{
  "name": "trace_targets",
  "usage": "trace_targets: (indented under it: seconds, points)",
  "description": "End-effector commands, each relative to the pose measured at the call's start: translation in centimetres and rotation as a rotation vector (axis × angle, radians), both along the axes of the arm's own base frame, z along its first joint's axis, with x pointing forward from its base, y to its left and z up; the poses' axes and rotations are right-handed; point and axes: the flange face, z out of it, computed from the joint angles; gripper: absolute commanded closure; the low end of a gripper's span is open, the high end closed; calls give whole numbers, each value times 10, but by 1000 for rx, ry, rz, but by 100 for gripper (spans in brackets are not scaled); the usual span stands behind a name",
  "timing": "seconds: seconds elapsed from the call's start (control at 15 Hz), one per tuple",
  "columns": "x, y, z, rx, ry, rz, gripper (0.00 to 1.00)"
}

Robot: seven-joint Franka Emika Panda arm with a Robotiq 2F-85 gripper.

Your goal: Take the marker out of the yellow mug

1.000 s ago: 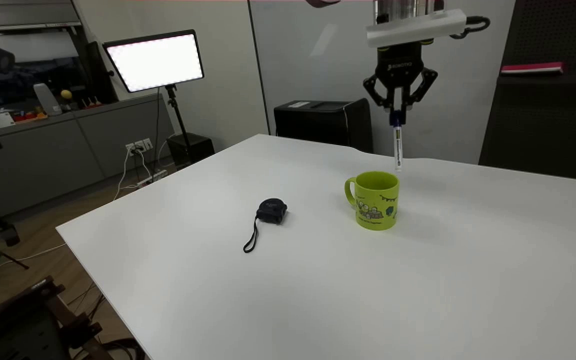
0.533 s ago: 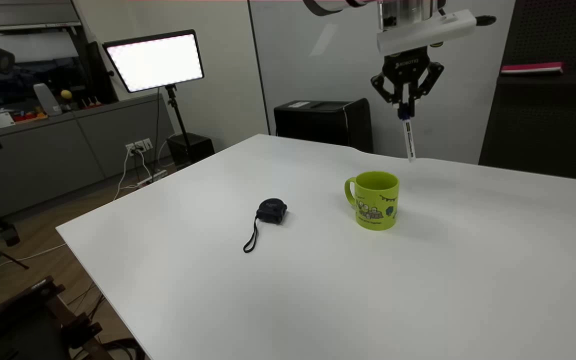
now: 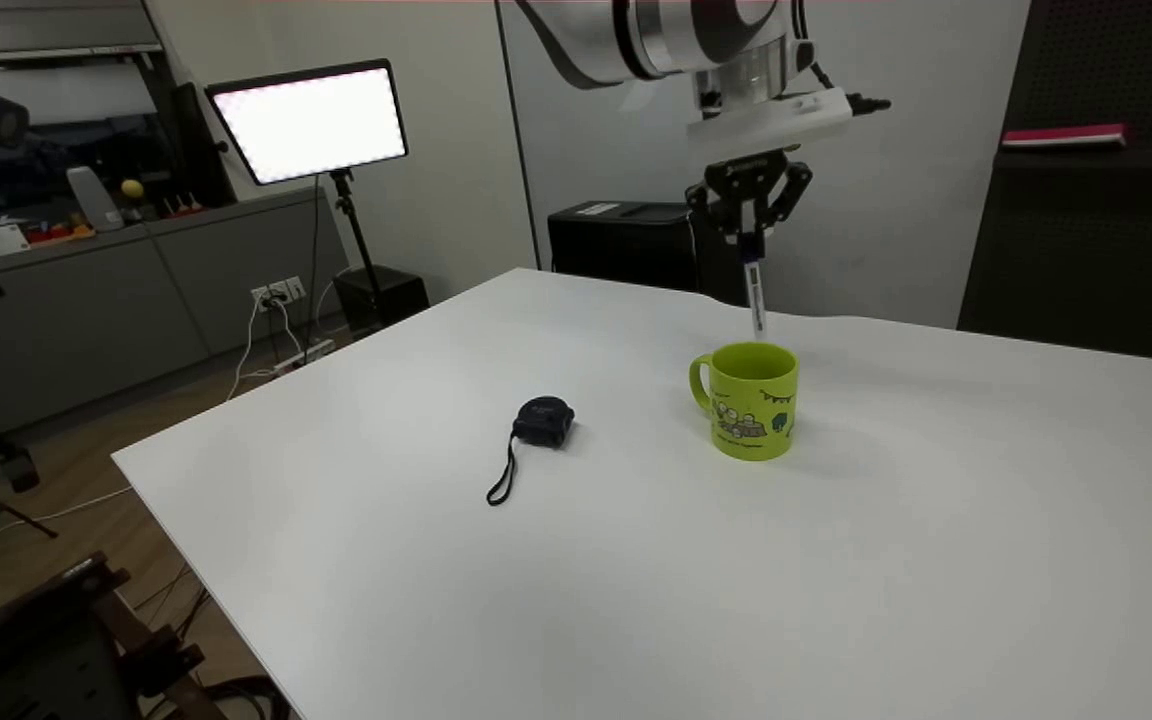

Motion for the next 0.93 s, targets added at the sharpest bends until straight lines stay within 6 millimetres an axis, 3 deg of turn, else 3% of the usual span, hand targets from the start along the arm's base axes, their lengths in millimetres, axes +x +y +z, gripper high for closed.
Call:
trace_targets:
  seconds: [0.0, 0.33, 0.4, 0.47, 0.6, 0.87]
  points:
    - [-11, 4, -25, -1, 4, -58, 95]
    - [-20, -6, -42, -6, 30, -88, 95]
    - [-21, -8, -43, -15, 34, -90, 81]
    - [-22, -9, -43, -20, 36, -93, 56]
    - [-21, -11, -42, -24, 37, -100, 53]
    - [-20, -15, -35, -40, 36, -108, 27]
